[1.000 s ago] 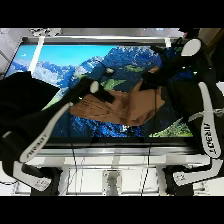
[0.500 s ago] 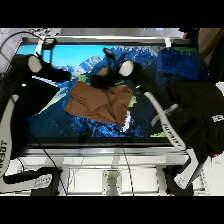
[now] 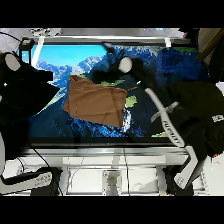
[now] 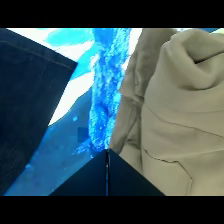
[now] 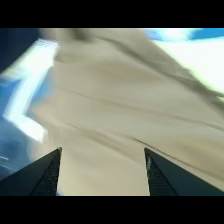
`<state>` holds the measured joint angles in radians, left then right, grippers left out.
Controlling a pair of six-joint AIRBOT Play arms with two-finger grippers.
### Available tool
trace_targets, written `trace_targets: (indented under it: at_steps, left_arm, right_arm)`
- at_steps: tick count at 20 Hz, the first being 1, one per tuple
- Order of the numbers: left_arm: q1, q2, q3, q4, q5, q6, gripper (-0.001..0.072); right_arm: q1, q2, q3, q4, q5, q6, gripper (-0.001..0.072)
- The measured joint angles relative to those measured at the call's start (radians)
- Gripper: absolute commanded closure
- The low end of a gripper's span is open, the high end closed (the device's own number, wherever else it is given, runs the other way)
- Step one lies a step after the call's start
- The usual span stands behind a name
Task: Fold the clothes and pants, and hang the long-sleeved shirts on hangers.
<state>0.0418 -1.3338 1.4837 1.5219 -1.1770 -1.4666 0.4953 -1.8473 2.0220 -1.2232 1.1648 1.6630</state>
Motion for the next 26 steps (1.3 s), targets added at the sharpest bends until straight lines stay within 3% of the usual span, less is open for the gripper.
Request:
trace_targets:
  at_steps: [3,5,7,9,10,12,14,16,17,21,26]
  left_arm:
    - [0.010,0.000,0.000,-0.001,-0.005,0.005,0.0700]
    - [0.013,0.000,0.000,0.000,-0.008,0.006,0.0700]
    - [0.014,0.000,0.000,0.000,-0.010,0.008,0.0700]
    - [0.015,0.000,0.000,-0.001,-0.010,0.008,0.0700]
    - [0.015,0.000,0.000,-0.001,-0.010,0.008,0.0700]
    - [0.015,0.000,0.000,-0.005,-0.010,0.008,0.0700]
    - [0.015,0.001,0.000,-0.008,-0.010,0.008,0.0700]
    - [0.015,0.001,0.000,-0.009,-0.010,0.008,0.0700]
    - [0.015,0.001,0.000,-0.010,-0.010,0.008,0.0700]
    - [0.015,0.001,0.000,-0.012,-0.010,0.008,0.0700]
    - [0.015,0.001,0.000,-0.025,-0.010,0.008,0.0700]
  right_arm:
    - [-0.111,0.089,-0.069,-0.085,0.219,-0.043,0.0141]
    - [-0.172,0.175,-0.188,-0.115,0.271,-0.060,0.0140]
    - [-0.211,0.281,-0.384,-0.112,0.217,-0.061,0.0139]
    - [-0.230,0.372,-0.622,-0.062,0.048,-0.017,0.0139]
    - [-0.237,0.401,-0.739,-0.007,-0.077,0.015,0.0147]
    - [-0.249,0.431,-0.954,0.227,-0.334,0.043,0.0245]
    - [-0.267,0.422,-1.101,0.521,-0.471,-0.063,0.0242]
    - [-0.294,0.388,-1.176,0.770,-0.495,-0.225,0.0066]
    - [-0.308,0.366,-1.197,0.860,-0.480,-0.290,0.0024]
    - [-0.341,0.299,-1.213,1.051,-0.443,-0.431,0.0016]
    - [-0.346,0.229,-1.153,1.110,-0.415,-0.488,0.0017]
